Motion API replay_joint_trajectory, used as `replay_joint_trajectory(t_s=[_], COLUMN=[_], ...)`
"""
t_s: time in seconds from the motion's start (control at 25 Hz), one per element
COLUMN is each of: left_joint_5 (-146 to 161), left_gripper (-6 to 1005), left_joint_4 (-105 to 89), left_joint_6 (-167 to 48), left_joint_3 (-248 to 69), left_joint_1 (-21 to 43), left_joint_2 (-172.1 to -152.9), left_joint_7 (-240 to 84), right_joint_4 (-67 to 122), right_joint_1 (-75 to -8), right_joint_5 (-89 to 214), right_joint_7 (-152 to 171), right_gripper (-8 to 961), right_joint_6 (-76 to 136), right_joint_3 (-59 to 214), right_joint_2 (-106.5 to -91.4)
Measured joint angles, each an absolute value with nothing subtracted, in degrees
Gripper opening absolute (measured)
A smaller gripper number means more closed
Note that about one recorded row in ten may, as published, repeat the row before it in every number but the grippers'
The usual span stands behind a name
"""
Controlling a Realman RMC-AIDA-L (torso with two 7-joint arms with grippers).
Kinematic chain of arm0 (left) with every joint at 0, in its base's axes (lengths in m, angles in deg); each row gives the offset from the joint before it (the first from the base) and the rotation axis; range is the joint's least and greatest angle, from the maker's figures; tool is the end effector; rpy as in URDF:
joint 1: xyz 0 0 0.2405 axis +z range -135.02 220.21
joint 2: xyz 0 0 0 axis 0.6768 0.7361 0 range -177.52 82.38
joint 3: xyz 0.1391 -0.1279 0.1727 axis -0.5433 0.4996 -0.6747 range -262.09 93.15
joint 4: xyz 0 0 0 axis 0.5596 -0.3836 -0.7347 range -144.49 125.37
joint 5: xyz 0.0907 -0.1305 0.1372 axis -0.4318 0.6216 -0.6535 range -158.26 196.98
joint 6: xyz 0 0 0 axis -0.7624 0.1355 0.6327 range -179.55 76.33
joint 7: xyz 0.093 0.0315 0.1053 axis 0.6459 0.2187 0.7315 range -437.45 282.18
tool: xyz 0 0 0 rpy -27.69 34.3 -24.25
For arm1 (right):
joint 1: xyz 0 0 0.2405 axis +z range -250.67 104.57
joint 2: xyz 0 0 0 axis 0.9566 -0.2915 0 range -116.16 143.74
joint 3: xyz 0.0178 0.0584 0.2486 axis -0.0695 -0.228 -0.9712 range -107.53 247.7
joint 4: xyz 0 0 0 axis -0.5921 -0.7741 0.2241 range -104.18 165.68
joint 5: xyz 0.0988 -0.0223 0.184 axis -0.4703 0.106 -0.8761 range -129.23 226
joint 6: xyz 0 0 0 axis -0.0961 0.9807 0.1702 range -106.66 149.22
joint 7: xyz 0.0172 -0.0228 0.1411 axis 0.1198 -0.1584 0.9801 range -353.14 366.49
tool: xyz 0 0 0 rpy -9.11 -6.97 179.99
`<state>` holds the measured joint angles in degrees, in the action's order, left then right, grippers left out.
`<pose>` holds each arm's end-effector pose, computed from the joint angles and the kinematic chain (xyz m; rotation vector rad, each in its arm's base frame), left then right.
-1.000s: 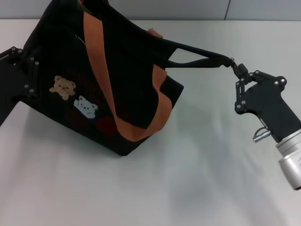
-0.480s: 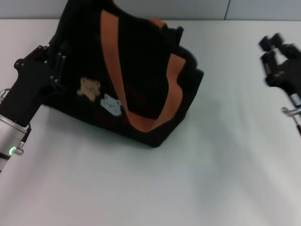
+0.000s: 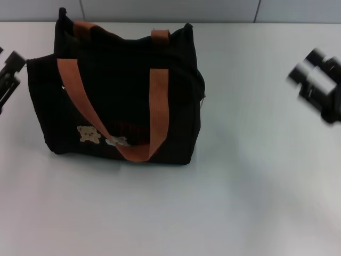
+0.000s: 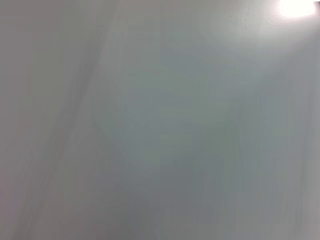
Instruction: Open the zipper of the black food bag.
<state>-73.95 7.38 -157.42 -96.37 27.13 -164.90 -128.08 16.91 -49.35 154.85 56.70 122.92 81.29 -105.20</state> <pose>-0.3282 0.2402 0.0581 -1.8850 -0.4595 -1.2601 0.2901 0.2732 0.0075 -2.1522 0.4957 1.2839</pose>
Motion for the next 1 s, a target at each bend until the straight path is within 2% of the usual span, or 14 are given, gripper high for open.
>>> replay_joint_trajectory(t_s=[0.12, 0.16, 0.28, 0.48, 1.0], left_joint_5=[-76.7, -78.3, -78.9, -82.2, -82.5], left_gripper=[493, 551, 726, 815, 814], left_joint_4=[14.0, 17.6, 20.1, 20.6, 20.8], left_joint_6=[-163.6, -165.8, -165.9, -165.1, -165.2], left_joint_3=[-103.3, -111.0, -120.7, -124.0, -124.0], left_joint_1=[28.3, 28.6, 28.4, 26.6, 26.1], left_joint_2=[-162.64, -161.14, -160.6, -161.36, -161.54], left_joint_7=[-131.8, -133.6, -134.4, -135.2, -136.5], right_joint_4=[10.5, 8.1, 6.2, 5.9, 6.0], right_joint_1=[-50.1, -50.2, -49.3, -47.9, -48.1], right_joint_5=[154.9, 154.9, 154.9, 154.9, 154.9], right_joint_7=[60.3, 60.7, 60.8, 61.0, 61.0], right_gripper=[688, 733, 751, 780, 792], right_joint_6=[129.2, 132.7, 135.3, 134.3, 134.2], right_joint_3=[92.5, 100.0, 109.8, 114.5, 114.9], right_joint_2=[-104.5, -103.7, -103.19, -104.09, -104.33])
